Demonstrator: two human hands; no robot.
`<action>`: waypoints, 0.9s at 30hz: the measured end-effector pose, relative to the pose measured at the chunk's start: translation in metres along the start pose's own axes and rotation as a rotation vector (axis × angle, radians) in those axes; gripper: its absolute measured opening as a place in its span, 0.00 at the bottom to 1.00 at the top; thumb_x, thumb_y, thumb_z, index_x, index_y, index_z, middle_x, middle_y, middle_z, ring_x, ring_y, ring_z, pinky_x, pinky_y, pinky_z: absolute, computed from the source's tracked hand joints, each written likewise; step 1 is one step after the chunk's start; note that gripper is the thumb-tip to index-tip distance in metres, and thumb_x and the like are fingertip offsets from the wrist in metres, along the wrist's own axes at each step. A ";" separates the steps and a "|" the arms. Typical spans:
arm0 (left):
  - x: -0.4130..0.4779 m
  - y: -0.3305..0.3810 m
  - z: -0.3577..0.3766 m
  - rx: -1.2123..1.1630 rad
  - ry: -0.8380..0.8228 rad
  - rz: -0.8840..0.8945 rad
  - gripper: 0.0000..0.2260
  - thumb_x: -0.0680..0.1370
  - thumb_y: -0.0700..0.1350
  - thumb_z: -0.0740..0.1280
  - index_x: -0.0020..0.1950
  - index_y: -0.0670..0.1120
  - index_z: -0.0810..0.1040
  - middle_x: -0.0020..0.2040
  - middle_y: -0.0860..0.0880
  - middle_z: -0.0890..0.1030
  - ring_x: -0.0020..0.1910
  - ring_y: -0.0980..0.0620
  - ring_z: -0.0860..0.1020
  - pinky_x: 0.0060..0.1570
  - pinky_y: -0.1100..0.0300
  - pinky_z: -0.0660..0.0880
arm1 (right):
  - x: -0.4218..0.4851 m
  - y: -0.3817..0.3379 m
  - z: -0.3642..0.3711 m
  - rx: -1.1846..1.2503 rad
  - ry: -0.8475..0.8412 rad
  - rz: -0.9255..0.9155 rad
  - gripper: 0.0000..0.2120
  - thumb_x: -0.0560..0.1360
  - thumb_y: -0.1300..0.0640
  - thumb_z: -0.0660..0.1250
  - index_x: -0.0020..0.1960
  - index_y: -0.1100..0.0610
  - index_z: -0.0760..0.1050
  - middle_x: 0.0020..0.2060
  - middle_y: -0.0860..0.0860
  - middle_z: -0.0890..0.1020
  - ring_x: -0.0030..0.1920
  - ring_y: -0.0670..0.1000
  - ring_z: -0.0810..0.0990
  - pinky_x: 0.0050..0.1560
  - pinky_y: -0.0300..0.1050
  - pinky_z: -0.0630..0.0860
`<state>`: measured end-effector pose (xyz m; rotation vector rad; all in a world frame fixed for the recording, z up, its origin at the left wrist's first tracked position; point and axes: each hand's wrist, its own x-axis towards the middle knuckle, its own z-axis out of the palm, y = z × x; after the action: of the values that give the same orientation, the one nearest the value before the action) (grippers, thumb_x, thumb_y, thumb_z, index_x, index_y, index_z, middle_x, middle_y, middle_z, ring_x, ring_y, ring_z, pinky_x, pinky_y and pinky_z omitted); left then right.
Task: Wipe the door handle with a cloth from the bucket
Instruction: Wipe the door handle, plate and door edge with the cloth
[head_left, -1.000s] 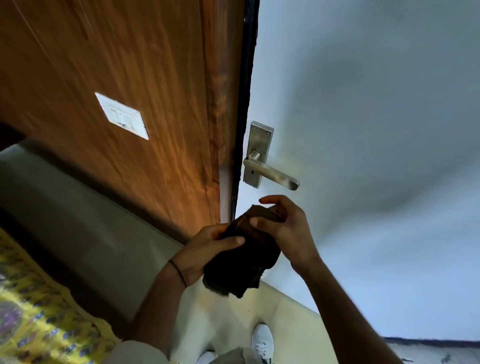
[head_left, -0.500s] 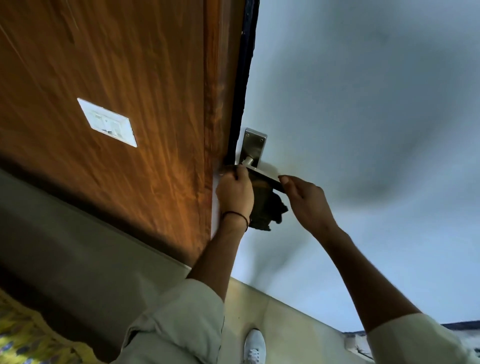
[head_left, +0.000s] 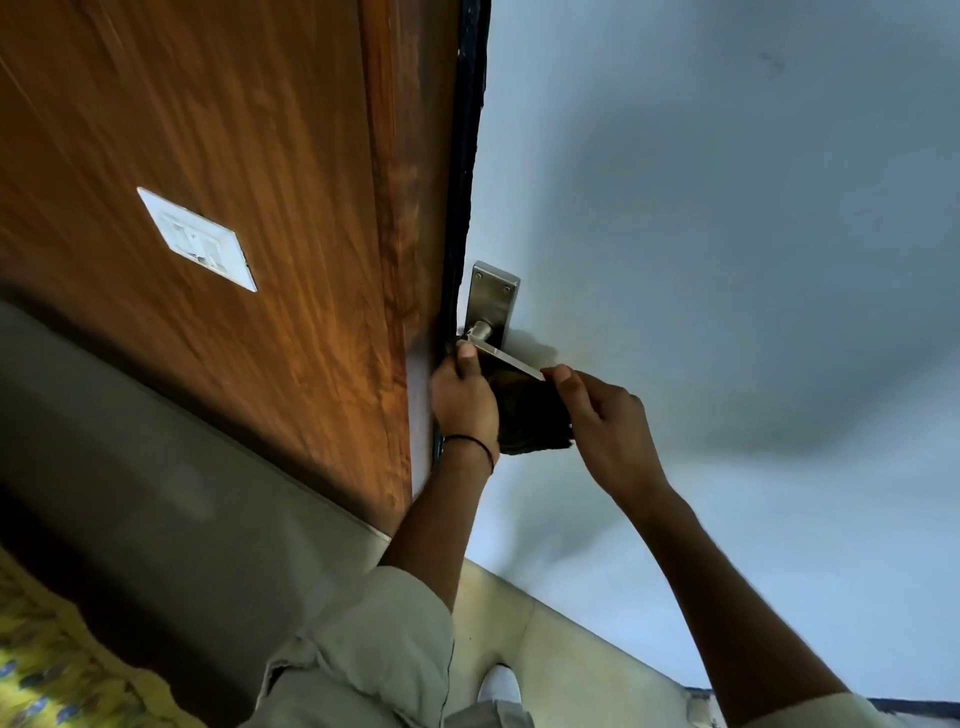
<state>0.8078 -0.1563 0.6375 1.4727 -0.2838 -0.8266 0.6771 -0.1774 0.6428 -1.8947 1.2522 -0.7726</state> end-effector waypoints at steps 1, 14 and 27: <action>0.004 0.004 -0.003 0.030 0.049 0.043 0.19 0.84 0.49 0.56 0.68 0.38 0.73 0.61 0.48 0.76 0.62 0.49 0.75 0.52 0.74 0.69 | 0.000 0.001 -0.001 0.000 -0.010 0.000 0.19 0.84 0.47 0.57 0.55 0.55 0.84 0.46 0.53 0.87 0.48 0.51 0.84 0.49 0.45 0.79; -0.055 -0.033 0.021 0.208 0.054 0.269 0.21 0.82 0.38 0.58 0.76 0.46 0.66 0.69 0.43 0.76 0.66 0.45 0.75 0.66 0.49 0.73 | 0.006 0.008 -0.004 0.044 -0.022 0.016 0.20 0.83 0.44 0.55 0.56 0.50 0.84 0.45 0.51 0.87 0.46 0.47 0.83 0.47 0.42 0.77; -0.065 -0.048 0.030 0.375 0.053 0.444 0.25 0.83 0.36 0.56 0.79 0.46 0.57 0.69 0.44 0.76 0.67 0.49 0.76 0.67 0.56 0.72 | 0.018 0.009 -0.004 0.142 -0.003 0.083 0.22 0.83 0.45 0.54 0.55 0.52 0.85 0.42 0.45 0.85 0.48 0.43 0.84 0.51 0.37 0.75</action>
<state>0.7278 -0.1323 0.6162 1.6882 -0.7277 -0.3854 0.6754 -0.1973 0.6390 -1.7196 1.2328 -0.7933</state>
